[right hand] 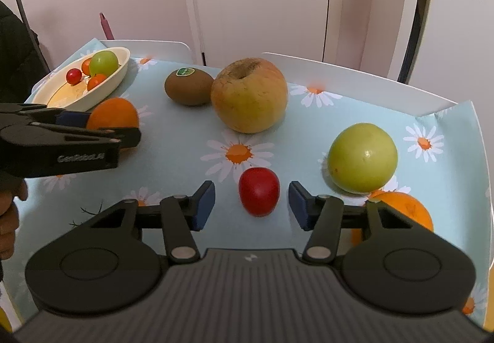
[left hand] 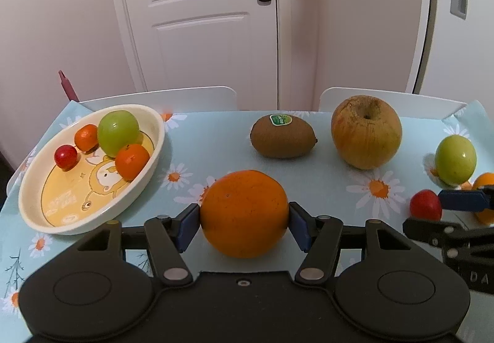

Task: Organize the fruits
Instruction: 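Grasp a large orange with the left tool while the right tool grasps a red tomato, then carry orange and tomato over the cream bowl and open both tools to release them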

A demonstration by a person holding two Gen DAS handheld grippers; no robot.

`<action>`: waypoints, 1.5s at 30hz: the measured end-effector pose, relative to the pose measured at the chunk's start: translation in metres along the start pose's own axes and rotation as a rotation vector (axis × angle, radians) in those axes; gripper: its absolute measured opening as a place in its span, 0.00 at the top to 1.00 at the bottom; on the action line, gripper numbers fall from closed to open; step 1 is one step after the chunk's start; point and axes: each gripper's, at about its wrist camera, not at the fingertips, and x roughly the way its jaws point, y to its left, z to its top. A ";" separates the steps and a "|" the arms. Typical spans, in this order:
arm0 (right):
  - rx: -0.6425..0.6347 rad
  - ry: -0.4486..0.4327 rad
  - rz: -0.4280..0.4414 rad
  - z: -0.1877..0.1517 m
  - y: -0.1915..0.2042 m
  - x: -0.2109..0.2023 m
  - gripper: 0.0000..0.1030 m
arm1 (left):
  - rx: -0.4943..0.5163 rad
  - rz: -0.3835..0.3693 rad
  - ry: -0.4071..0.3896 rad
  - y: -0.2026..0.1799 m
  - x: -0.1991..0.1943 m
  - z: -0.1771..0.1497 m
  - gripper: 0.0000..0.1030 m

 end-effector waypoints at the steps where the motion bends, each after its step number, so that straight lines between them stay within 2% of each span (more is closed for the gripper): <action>1: 0.000 -0.001 -0.002 0.000 0.000 0.000 0.36 | 0.001 0.000 0.001 0.000 -0.001 -0.001 0.36; 4: -0.002 0.000 -0.002 -0.001 0.000 0.000 0.38 | 0.002 0.000 0.002 0.001 -0.004 -0.004 0.36; 7: -0.005 0.002 0.001 -0.001 0.001 0.002 0.47 | 0.002 0.000 0.002 0.001 -0.006 -0.005 0.36; 10: 0.000 0.002 -0.001 -0.002 0.000 0.004 0.50 | 0.001 0.000 0.002 0.001 -0.007 -0.006 0.36; 11: -0.005 -0.001 -0.007 -0.002 0.001 0.004 0.57 | 0.002 0.000 0.001 0.001 -0.008 -0.006 0.36; 21: -0.022 -0.032 0.018 0.005 0.009 -0.012 0.57 | -0.017 0.011 -0.004 0.002 -0.030 -0.014 0.37; 32: -0.049 -0.080 0.064 0.028 0.028 -0.044 0.57 | -0.060 0.043 -0.045 0.008 -0.074 -0.004 0.37; 45: -0.085 -0.107 0.119 0.076 0.077 -0.069 0.57 | -0.111 0.100 -0.082 0.061 -0.119 0.016 0.37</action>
